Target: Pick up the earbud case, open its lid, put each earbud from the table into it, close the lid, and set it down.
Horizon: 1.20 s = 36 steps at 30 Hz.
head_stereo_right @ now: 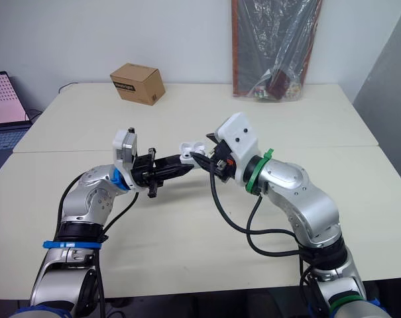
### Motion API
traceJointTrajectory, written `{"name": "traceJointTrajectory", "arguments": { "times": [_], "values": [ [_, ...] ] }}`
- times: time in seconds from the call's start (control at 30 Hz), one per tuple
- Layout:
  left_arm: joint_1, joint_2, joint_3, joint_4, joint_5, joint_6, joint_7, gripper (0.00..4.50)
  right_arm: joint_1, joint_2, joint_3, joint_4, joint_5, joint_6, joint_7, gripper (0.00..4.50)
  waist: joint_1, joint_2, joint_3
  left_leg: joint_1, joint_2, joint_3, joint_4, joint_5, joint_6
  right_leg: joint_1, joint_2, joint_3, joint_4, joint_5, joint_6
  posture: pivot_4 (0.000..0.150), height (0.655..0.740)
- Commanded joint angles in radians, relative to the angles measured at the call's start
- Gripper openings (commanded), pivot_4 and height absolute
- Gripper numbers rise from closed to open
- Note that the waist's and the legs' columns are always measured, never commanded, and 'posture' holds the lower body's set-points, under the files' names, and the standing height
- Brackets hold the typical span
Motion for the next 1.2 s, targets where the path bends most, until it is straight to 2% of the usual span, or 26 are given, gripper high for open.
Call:
{"name": "traceJointTrajectory", "arguments": {
  "times": [0.03,0.07,0.17,0.37,0.53,0.7,1.2],
  "values": [
    [0.006,0.021,0.018,-0.033,-0.017,-0.004,-0.013,0.80,0.000,-0.039,-0.129,-0.102,0.192,0.021,0.111,2.78,0.000,0.000,0.000,0.000,0.000,0.000,0.000,0.000,0.000,0.000,0.000,0.000,0.000,0.000,0.000,0.150,0.7400],
    [0.007,0.024,0.017,-0.033,-0.018,-0.003,-0.015,0.80,-0.014,-0.053,-0.157,-0.097,0.241,0.060,0.119,2.78,0.000,0.000,0.000,0.000,0.000,0.000,0.000,0.000,0.000,0.000,0.000,0.000,0.000,0.000,0.000,0.150,0.7400],
    [0.007,0.034,0.012,-0.045,-0.032,0.016,-0.032,0.80,-0.093,-0.091,-0.187,-0.019,0.260,0.100,0.103,2.23,0.000,0.001,0.000,0.000,0.000,0.000,0.000,0.000,0.000,0.000,0.000,0.000,0.000,0.000,0.000,0.150,0.7400],
    [0.007,0.050,0.002,-0.093,-0.057,0.076,-0.057,0.80,-0.176,-0.184,-0.089,0.140,0.158,0.043,0.151,0.12,-0.001,0.001,0.000,0.001,0.000,0.000,0.000,0.000,0.000,0.000,0.000,0.000,0.000,-0.001,0.001,0.150,0.7400],
    [0.015,0.057,-0.005,-0.114,-0.061,0.093,-0.062,0.80,-0.208,-0.224,0.045,0.259,0.045,-0.043,0.237,0.05,-0.001,0.001,0.000,0.000,0.000,0.001,0.000,0.000,0.000,-0.001,0.000,0.001,-0.001,0.000,0.000,0.150,0.7400],
    [0.028,0.050,-0.009,-0.133,-0.061,0.099,-0.054,0.80,-0.236,-0.196,0.115,0.327,-0.016,-0.094,0.275,0.05,-0.001,0.001,0.000,-0.001,0.000,0.001,0.000,0.000,0.000,-0.001,0.000,0.000,-0.001,0.000,0.000,0.150,0.7400],
    [0.051,0.047,-0.015,-0.136,-0.050,0.096,-0.039,0.80,-0.272,-0.119,0.137,0.319,-0.054,-0.111,0.330,0.05,0.000,0.001,0.000,-0.001,0.000,0.000,0.000,0.000,0.000,-0.001,0.000,0.000,0.000,0.000,-0.001,0.150,0.7400]
  ]
}}
